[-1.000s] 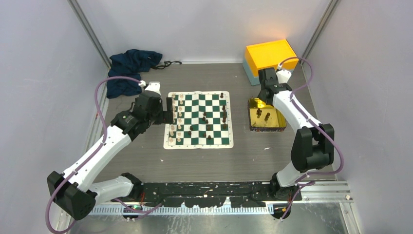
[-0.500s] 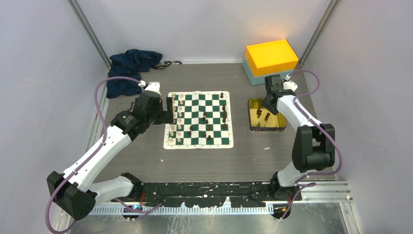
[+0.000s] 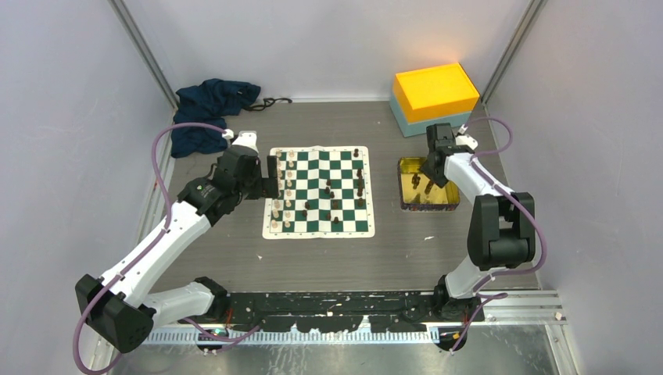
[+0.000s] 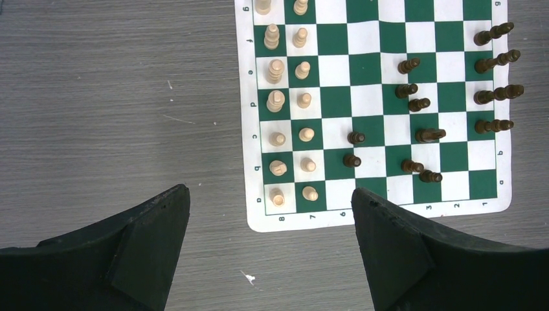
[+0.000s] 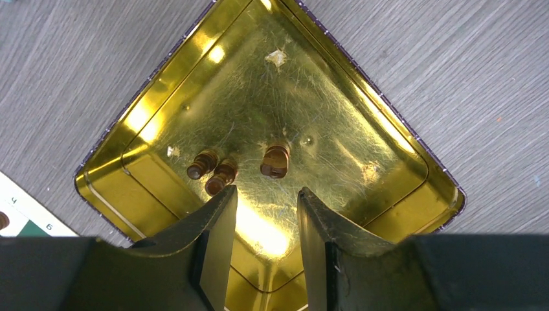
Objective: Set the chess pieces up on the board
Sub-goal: Pick up the chess piece from the storage box.
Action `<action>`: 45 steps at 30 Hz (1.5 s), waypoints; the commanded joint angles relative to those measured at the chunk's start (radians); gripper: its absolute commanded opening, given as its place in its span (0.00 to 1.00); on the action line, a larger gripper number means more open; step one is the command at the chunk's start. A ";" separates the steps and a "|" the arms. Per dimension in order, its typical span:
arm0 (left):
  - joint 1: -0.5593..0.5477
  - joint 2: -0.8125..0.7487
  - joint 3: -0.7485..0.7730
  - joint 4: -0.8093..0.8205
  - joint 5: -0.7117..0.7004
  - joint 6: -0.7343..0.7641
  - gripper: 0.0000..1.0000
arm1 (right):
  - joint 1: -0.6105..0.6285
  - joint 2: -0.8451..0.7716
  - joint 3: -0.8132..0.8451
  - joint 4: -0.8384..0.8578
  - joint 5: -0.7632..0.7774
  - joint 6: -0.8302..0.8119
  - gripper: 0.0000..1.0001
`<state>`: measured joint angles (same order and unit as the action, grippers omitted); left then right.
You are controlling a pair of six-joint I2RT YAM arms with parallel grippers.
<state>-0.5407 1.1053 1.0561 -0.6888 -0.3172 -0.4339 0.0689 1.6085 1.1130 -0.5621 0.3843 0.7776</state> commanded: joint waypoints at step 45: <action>0.005 0.050 0.021 0.055 0.000 0.011 0.96 | -0.055 0.083 -0.019 0.116 -0.048 0.048 0.01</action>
<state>-0.5407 1.1564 1.0561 -0.6842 -0.3168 -0.4335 0.0200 1.7084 1.0832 -0.4858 0.3370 0.8116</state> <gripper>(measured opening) 0.958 0.257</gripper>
